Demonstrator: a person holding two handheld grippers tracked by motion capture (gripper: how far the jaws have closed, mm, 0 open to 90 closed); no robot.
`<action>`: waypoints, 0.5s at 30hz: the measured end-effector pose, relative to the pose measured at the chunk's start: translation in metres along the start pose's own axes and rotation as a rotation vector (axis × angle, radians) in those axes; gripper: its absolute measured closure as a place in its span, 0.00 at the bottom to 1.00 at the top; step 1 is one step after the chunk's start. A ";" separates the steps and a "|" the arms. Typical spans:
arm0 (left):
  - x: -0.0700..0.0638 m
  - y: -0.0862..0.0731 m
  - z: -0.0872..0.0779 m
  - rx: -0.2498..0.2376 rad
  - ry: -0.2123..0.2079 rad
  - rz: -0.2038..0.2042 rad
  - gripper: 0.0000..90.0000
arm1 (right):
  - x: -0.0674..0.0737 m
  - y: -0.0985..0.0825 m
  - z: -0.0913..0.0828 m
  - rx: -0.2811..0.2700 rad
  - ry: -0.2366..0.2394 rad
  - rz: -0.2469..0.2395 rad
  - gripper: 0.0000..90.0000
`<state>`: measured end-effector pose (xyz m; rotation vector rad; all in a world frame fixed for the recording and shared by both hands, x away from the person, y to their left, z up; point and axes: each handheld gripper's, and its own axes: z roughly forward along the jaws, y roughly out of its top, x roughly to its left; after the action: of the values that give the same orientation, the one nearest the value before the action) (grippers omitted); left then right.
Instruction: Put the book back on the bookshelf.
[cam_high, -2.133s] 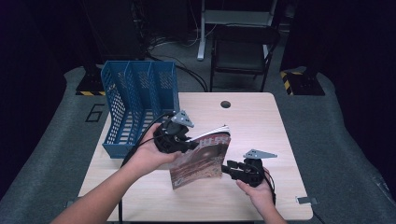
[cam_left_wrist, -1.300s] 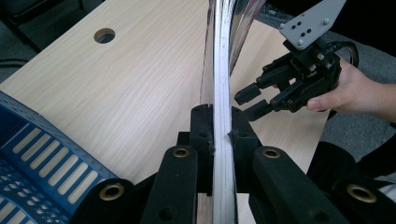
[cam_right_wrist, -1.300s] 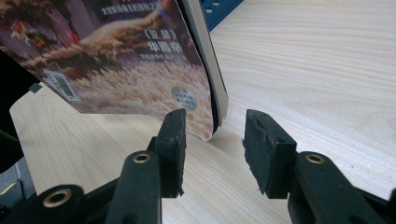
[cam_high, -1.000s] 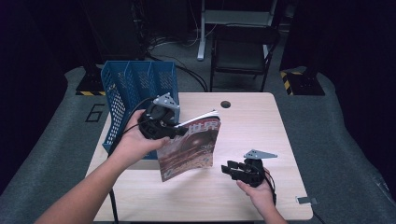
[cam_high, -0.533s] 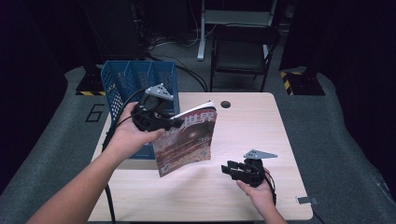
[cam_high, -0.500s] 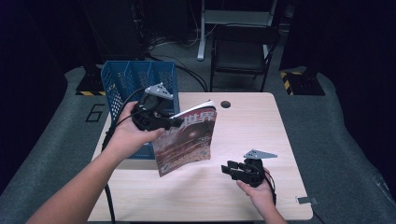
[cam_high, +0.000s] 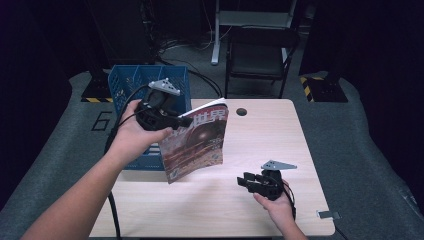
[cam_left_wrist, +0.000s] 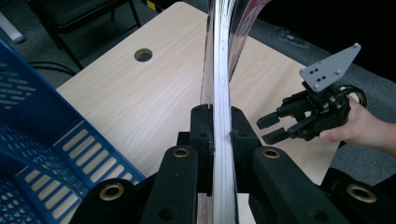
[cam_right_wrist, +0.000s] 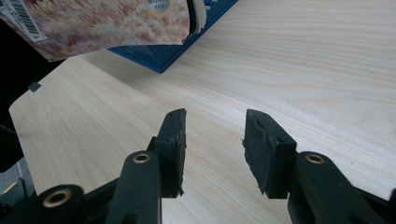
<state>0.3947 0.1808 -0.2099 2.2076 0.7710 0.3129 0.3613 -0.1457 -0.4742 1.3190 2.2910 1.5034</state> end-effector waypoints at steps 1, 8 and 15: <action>0.000 0.000 0.000 0.000 0.000 0.000 0.93 | 0.000 0.000 0.000 0.000 0.000 0.000 0.65; 0.007 0.004 -0.008 -0.015 0.017 -0.025 0.93 | 0.000 0.000 0.000 -0.001 -0.010 0.012 0.65; 0.013 0.006 -0.015 -0.020 0.047 -0.047 0.93 | -0.001 0.000 0.000 0.002 0.001 0.002 0.65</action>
<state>0.4012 0.1946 -0.1954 2.1675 0.8401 0.3486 0.3616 -0.1464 -0.4746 1.3219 2.2924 1.5034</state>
